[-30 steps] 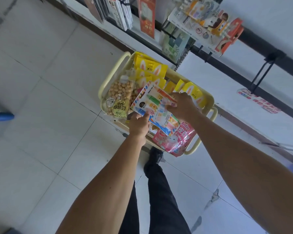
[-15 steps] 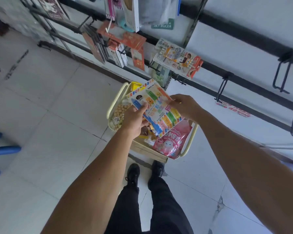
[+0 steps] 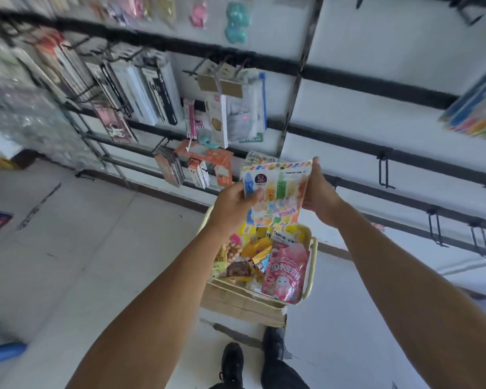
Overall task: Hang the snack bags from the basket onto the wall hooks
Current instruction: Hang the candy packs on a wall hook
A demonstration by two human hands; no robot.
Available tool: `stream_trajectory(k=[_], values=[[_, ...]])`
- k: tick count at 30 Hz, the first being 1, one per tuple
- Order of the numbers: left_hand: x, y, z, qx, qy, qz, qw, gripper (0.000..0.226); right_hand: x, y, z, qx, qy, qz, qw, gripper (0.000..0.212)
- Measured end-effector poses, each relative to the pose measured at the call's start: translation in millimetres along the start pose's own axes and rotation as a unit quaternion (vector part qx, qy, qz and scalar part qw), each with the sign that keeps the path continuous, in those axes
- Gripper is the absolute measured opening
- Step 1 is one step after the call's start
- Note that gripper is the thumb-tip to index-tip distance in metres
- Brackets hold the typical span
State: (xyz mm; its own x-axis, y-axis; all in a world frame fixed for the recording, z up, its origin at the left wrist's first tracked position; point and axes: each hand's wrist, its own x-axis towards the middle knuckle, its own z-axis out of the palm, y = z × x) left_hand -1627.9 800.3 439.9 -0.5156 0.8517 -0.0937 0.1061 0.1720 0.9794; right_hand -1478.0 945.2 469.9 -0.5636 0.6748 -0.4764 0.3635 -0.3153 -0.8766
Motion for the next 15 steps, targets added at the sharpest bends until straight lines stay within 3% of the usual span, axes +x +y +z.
stream_trajectory(k=[3,5,8,11,15], values=[[0,19,0,-0.026,-0.02,0.003,0.999,0.026,-30,-18,-1,0.005,-0.008,-0.068,0.998,0.093],[2,34,5,-0.042,-0.032,0.003,0.999,0.025,-51,-30,-2,-0.018,0.017,-0.116,0.993,0.076],[2,68,18,-0.067,-0.071,-0.01,0.995,0.031,-78,-43,-13,-0.034,0.081,-0.172,0.981,0.033],[4,105,39,-0.066,-0.085,0.01,0.994,0.042,-99,-54,-38,-0.03,0.109,-0.183,0.977,0.027],[6,142,72,-0.096,-0.071,0.019,0.993,0.023,-126,-71,-68,-0.011,0.1,-0.192,0.976,0.021]])
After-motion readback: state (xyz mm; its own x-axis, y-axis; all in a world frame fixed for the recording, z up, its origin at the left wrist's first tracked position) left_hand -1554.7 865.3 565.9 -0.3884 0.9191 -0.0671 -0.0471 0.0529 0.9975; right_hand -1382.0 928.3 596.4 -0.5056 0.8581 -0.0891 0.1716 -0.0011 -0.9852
